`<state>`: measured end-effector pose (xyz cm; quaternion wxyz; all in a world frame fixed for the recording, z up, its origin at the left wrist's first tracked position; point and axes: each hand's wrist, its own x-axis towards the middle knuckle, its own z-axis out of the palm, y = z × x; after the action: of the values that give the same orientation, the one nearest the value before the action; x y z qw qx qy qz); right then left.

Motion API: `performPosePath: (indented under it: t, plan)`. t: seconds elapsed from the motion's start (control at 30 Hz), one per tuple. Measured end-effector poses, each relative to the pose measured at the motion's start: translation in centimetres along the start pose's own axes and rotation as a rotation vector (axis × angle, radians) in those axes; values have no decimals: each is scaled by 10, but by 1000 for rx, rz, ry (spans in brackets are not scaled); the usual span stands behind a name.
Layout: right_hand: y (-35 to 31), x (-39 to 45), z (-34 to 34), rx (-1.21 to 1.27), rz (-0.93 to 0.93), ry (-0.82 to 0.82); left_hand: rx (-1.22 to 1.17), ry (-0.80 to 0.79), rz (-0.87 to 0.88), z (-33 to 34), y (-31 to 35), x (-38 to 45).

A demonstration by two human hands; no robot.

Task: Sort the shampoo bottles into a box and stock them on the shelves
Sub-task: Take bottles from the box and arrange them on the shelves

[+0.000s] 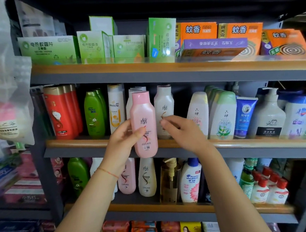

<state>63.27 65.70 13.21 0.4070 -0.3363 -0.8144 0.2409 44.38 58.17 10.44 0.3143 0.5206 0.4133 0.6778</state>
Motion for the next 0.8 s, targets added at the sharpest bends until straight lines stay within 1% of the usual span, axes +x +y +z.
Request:
performPosePath:
  t: [0.07, 0.13, 0.27, 0.37, 0.43, 0.53, 0.63, 0.8]
  plan:
    - [-7, -5, -7, 115, -80, -28, 12, -42, 43, 10, 7, 5]
    - [-7, -4, -10, 117, -128, -48, 42, -94, 93, 23, 15, 11]
    - [-5, 1, -19, 76, -155, 84, 146, -134, 167, 41, 25, 22]
    - [1, 5, -20, 64, -150, 145, 321, -71, 255, 47, 27, 28]
    - [8, 8, -16, 51, -120, 140, 430, -8, 284, 49, 24, 31]
    - [20, 13, -12, 8, -63, 118, 513, 61, 270, 51, 16, 34]
    - [26, 16, -8, -48, -35, 130, 560, 93, 234, 54, 9, 37]
    - [26, 16, -1, -69, 12, 147, 625, 170, 193, 59, 1, 41]
